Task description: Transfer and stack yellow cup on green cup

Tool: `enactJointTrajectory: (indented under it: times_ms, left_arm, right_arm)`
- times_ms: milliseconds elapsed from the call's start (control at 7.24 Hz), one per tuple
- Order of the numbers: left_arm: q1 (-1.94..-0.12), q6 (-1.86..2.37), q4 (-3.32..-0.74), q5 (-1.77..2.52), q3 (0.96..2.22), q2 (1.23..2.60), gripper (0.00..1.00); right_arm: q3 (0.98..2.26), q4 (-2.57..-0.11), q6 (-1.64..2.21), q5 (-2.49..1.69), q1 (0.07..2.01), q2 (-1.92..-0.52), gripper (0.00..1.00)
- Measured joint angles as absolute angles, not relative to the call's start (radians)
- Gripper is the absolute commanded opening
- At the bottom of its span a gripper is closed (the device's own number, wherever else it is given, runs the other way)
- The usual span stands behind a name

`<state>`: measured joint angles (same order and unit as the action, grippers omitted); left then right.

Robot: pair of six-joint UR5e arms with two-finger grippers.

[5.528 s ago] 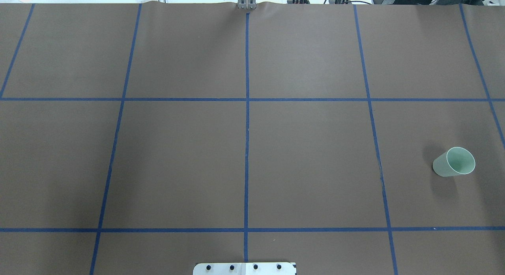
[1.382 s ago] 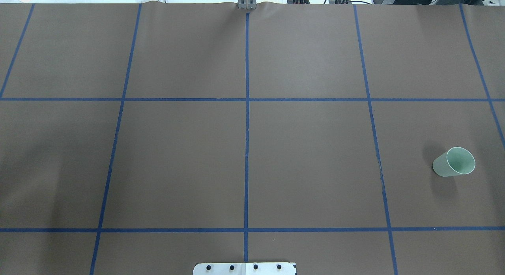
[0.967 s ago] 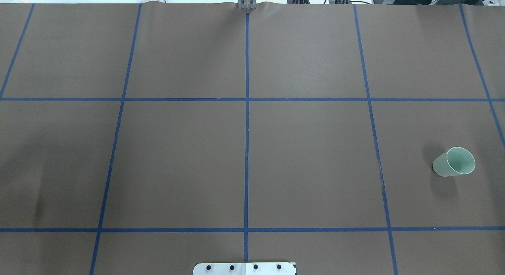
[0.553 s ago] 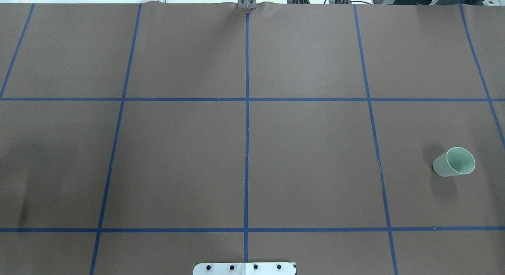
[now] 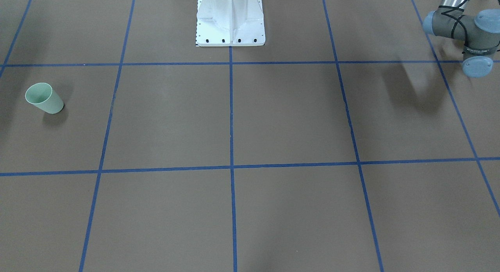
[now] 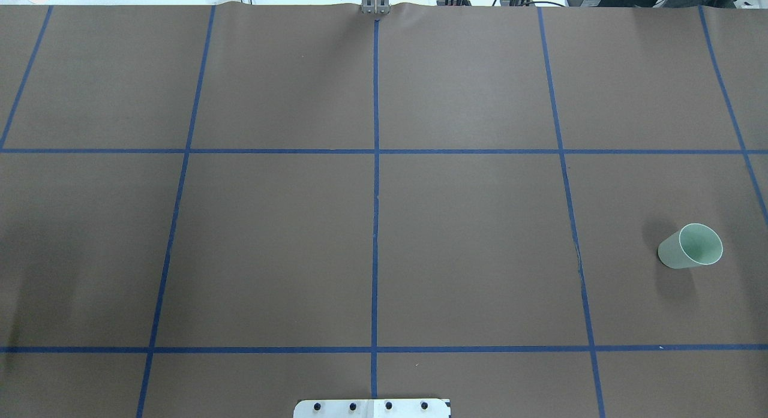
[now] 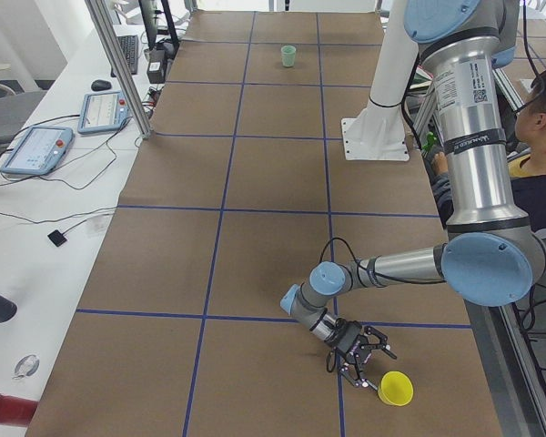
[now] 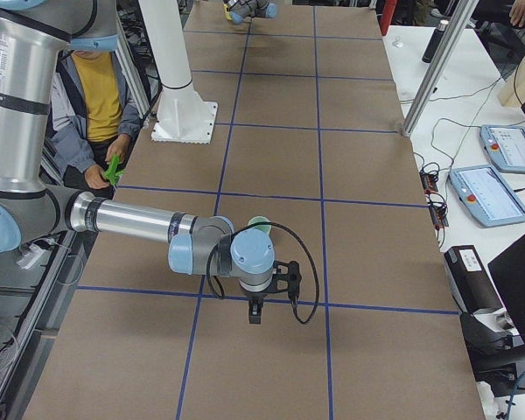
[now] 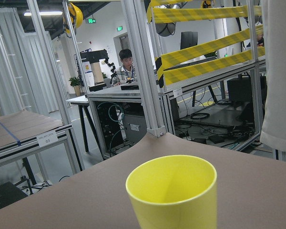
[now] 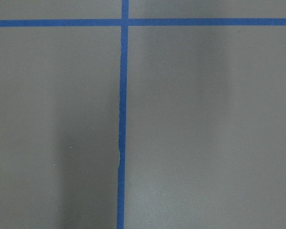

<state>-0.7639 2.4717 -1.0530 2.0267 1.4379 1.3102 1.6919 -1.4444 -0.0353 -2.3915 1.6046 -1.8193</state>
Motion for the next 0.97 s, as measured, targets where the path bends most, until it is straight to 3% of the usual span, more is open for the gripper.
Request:
enactJointTrajectory:
  times_ms: [967]
  left_arm:
    - [-0.762,2.530,-1.204,2.027,1.289,1.302,1.00]
  right_arm:
    - [1.691,-1.443,-0.037,-2.392,1.603,-1.819,1.00]
